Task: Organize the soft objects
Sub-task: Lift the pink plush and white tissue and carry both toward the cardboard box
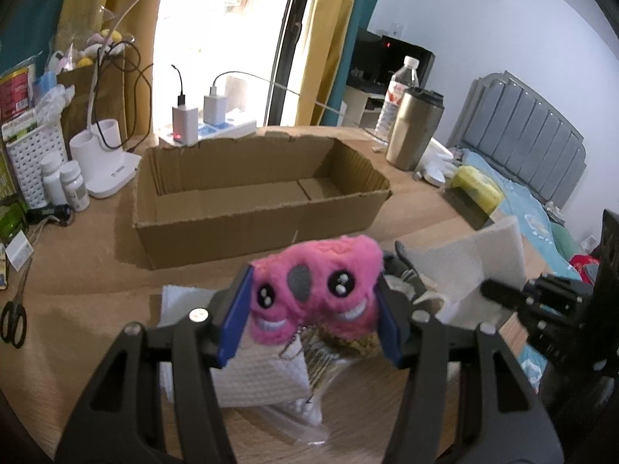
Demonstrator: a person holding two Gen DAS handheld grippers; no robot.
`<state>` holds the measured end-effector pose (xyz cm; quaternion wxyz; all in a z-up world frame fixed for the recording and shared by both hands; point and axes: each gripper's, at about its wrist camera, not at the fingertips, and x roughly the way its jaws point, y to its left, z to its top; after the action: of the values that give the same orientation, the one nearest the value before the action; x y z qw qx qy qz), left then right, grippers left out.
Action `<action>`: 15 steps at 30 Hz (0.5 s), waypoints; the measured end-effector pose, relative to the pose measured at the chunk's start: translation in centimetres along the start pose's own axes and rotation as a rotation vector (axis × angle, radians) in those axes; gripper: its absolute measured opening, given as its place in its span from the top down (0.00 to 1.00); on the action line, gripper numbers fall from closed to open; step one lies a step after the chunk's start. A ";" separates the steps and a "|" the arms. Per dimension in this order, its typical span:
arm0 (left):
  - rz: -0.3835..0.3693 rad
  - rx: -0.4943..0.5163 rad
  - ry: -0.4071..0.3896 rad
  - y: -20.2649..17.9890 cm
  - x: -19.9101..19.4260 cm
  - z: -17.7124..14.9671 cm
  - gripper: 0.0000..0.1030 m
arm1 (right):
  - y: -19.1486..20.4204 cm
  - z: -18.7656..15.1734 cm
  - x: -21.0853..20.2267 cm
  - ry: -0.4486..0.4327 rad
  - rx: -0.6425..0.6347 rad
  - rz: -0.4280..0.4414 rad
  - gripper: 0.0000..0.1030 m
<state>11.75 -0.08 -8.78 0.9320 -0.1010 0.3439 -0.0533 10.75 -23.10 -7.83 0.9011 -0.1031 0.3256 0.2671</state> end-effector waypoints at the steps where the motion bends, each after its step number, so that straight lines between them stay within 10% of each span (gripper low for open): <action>1: 0.000 0.000 -0.004 0.0 -0.1 0.1 0.44 | 0.0 0.3 -0.1 -0.009 -0.002 -0.004 0.93; 15: 0.021 0.006 -0.089 0.9 -1.9 3.4 0.44 | -1.1 6.7 -1.1 -0.147 -0.052 -0.026 0.93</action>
<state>12.55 1.65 -5.25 0.9472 -0.0967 0.3031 -0.0400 14.23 -22.09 -1.96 0.9230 -0.1108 0.2501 0.2708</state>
